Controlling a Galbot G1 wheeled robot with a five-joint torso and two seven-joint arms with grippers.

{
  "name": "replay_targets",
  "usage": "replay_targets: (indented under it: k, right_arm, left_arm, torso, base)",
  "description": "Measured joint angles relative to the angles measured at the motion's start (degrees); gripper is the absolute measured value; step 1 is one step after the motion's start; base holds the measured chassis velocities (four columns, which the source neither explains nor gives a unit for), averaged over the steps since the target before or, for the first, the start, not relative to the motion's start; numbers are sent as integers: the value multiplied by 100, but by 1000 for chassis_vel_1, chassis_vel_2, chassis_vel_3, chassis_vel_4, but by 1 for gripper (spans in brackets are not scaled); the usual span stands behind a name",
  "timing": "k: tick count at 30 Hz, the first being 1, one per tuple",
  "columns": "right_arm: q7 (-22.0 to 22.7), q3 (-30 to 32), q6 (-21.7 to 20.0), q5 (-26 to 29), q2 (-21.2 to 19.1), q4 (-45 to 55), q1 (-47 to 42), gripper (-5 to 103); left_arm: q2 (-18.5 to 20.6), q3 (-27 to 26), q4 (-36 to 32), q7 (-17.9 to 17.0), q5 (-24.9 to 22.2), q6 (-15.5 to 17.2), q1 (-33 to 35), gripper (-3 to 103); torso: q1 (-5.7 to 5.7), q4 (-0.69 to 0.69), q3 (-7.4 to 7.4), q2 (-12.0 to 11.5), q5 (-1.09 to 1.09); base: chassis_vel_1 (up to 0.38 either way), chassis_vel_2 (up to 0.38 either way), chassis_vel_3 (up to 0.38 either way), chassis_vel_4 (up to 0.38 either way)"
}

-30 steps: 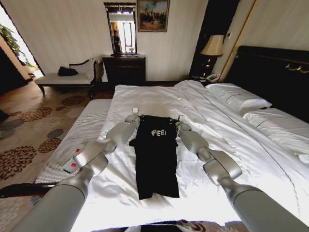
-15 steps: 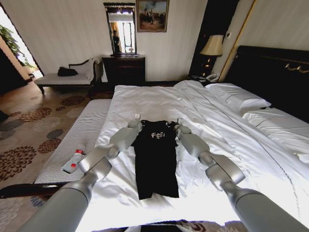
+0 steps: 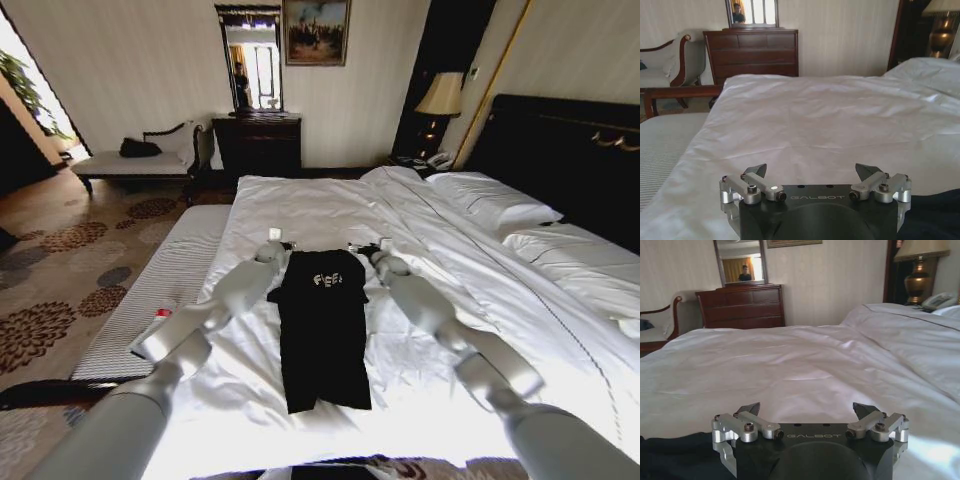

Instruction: Fold the clothes on the bed.

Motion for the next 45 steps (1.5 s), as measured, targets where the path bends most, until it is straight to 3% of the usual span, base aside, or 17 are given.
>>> replay_targets:
  k: [2, 6, 7, 9, 11, 12, 16, 17, 20, 24, 29, 30, 33, 38, 45]
  right_arm:
    - [65, 125, -48, 78, -166, 348, -231, 100]
    - [334, 775, -178, 281, -779, 2014, -1385, 100]
    - [334, 775, -178, 281, -779, 2014, -1385, 100]
    - [446, 1180, -216, 234, -973, 2661, -1971, 100]
    - [504, 1577, -224, 15, -1089, 3232, -2605, 100]
    - [504, 1577, -224, 15, -1089, 3232, -2605, 100]
    - [499, 2245, -81, -608, -1281, 4028, -3664, 100]
    - [499, 2245, -81, -608, -1281, 4028, -3664, 100]
    - [392, 2882, 114, -1202, -1356, 4476, -4368, 100]
    - [332, 3314, 220, -1476, -1319, 4755, -4907, 100]
    - [166, 4124, 501, -1929, -1051, 5191, -6106, 100]
    - [166, 4124, 501, -1929, -1051, 5191, -6106, 100]
    - [90, 4547, 652, -2111, -852, 5506, -6705, 100]
    - [30, 4857, 830, -2352, -633, 5838, -7237, 100]
    - [-173, 5307, 1305, -2975, -74, 6392, -8272, 100]
  left_arm:
    - [230, 1, -394, -103, -121, 0, 128, 99]
    - [1422, -286, -2369, -367, -283, -18, 1031, 100]
    - [1422, -286, -2369, -367, -283, -18, 1031, 100]
    - [1924, -786, -2972, -356, -158, -65, 1704, 100]
    - [2369, -1604, -3529, -211, 121, -195, 2661, 100]
    - [2369, -1604, -3529, -211, 121, -195, 2661, 100]
    - [2778, -2766, -4370, 161, 929, -517, 4309, 100]
    - [2778, -2766, -4370, 161, 929, -517, 4309, 100]
    - [2799, -3319, -4836, 267, 1387, -727, 5196, 100]
    - [2733, -3751, -5103, 371, 1557, -815, 5776, 100]
    - [2569, -4685, -5545, 748, 1964, -1031, 7205, 100]
    - [2569, -4685, -5545, 748, 1964, -1031, 7205, 100]
    - [2369, -5185, -5853, 949, 2131, -1133, 7882, 100]
    - [2094, -5580, -6043, 1159, 2344, -1257, 8376, 100]
    - [1400, -6294, -6209, 1792, 2954, -1832, 9690, 100]
  torso:
    - [0, 0, 0, 0, -1]
    - [-1, -2, -1, 1, -3]
    - [-1, -2, -1, 1, -3]
    - [-2, -1, -2, 2, -2]
    - [-2, 2, -2, 1, -5]
    - [-2, 2, -2, 1, -5]
    - [-2, 4, -1, 1, -3]
    - [-2, 4, -1, 1, -3]
    - [-2, -4, -1, 2, -2]
    - [0, -4, -1, 2, 0]
    - [0, 1, 0, 1, -2]
    - [0, 1, 0, 1, -2]
    - [-1, 0, -1, 2, 0]
    - [0, -1, 0, 0, 0]
    - [0, 1, -1, 1, -1]
  base:
    - [0, 0, 0, 0]
    - [0, 0, 0, 0]
    - [0, 0, 0, 0]
    - [0, 0, 0, 0]
    - [0, 0, 0, 0]
    - [0, 0, 0, 0]
    - [0, 0, 0, 0]
    - [0, 0, 0, 0]
    - [0, 0, 0, 0]
    - [0, 0, 0, 0]
    - [0, 0, 0, 0]
    - [0, 0, 0, 0]
    - [0, 0, 0, 0]
    - [0, 0, 0, 0]
    - [0, 0, 0, 0]
